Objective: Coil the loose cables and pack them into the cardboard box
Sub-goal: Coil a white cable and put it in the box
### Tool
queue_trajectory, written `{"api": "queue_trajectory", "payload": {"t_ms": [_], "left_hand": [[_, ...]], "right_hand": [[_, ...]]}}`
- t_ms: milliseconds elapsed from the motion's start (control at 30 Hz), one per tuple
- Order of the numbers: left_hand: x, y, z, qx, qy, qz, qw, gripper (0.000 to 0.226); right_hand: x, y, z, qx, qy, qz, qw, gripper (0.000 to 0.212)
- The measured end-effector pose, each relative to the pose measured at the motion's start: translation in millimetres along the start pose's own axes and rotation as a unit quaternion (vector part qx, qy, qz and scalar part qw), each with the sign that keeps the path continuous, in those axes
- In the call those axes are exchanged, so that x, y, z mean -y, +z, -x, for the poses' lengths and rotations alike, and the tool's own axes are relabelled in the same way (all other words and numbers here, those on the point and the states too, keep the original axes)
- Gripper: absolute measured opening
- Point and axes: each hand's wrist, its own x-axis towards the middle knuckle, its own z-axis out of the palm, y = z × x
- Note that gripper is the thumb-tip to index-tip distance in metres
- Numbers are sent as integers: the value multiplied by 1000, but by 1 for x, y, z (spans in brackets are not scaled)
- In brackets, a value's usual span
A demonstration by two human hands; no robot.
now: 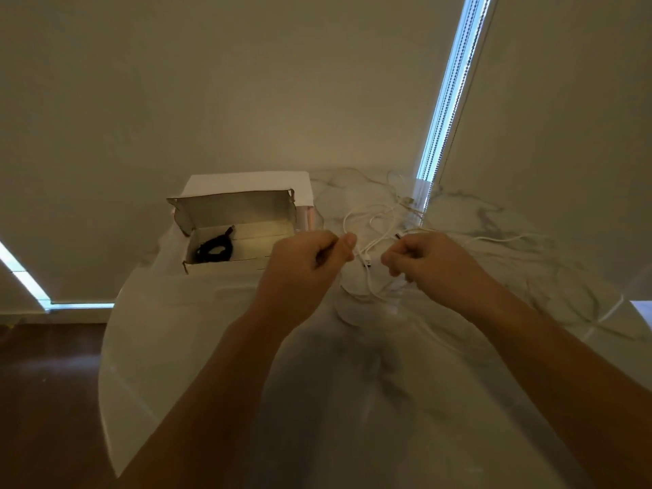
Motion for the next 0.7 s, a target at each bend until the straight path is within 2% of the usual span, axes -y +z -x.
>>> {"api": "queue_trajectory", "payload": {"t_ms": [200, 367, 700], "left_hand": [[6, 23, 3, 104, 1, -44, 994, 41], [13, 29, 2, 117, 2, -50, 992, 48], [20, 36, 0, 125, 17, -57, 990, 50]], "right_hand": [[-21, 7, -16, 13, 31, 18, 999, 17], [-24, 20, -35, 25, 30, 52, 998, 19], [-26, 44, -84, -15, 57, 145, 988, 32]]}}
